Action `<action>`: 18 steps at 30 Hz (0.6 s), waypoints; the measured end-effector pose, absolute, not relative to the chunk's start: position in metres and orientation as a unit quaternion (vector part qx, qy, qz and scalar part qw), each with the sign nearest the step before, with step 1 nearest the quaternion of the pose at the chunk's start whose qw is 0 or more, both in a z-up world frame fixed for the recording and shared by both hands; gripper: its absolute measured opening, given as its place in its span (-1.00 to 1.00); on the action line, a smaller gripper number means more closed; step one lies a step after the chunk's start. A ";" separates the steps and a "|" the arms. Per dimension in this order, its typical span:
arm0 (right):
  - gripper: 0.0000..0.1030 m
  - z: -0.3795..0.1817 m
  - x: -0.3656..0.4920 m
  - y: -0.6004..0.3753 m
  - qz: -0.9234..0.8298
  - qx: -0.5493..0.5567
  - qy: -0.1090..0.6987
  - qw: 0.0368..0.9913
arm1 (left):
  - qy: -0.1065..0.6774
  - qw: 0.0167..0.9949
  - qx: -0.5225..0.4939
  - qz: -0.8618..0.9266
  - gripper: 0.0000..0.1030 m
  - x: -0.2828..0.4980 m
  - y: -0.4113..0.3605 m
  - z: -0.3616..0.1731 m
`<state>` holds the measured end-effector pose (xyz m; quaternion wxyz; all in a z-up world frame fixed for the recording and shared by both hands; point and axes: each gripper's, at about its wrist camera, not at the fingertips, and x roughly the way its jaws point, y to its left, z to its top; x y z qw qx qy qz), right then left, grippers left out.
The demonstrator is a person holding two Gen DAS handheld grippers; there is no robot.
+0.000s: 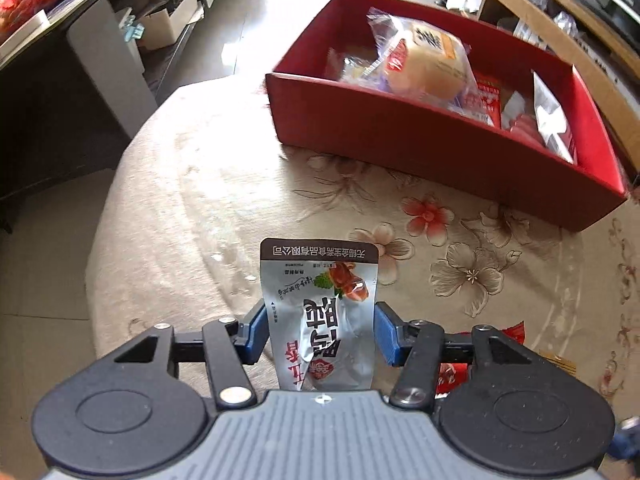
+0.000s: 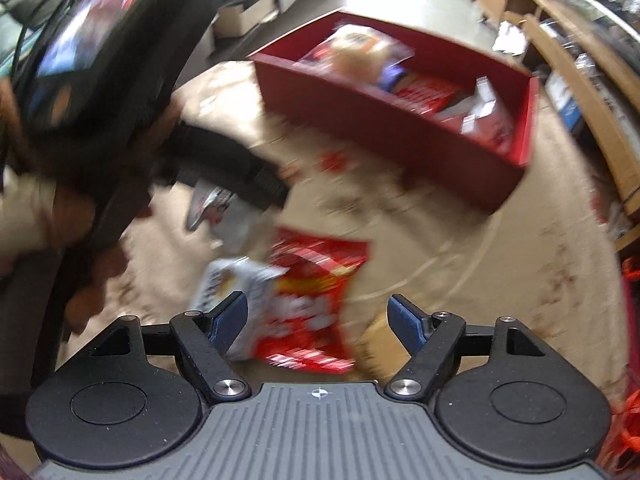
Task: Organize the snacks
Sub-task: 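Lift the white pouch with the left gripper while the right grasps the Kaprons biscuit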
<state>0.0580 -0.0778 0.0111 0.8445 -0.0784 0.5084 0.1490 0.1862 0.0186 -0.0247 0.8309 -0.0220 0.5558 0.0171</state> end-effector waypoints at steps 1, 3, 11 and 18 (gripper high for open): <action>0.59 0.008 0.056 -0.069 0.152 -0.082 0.509 0.843 | 0.555 0.832 -0.026 0.016 -0.02 0.184 0.022 -0.023; 0.59 0.002 0.055 -0.055 0.157 -0.087 0.515 0.838 | 0.555 0.831 -0.033 0.016 -0.02 0.180 0.029 -0.021; 0.39 -0.024 0.062 -0.030 0.158 -0.103 0.534 0.824 | 0.571 0.819 -0.046 0.008 -0.02 0.175 0.049 -0.034; -0.04 -0.010 0.049 -0.065 0.155 -0.077 0.541 0.823 | 0.586 0.809 -0.027 -0.033 -0.02 0.163 0.037 -0.040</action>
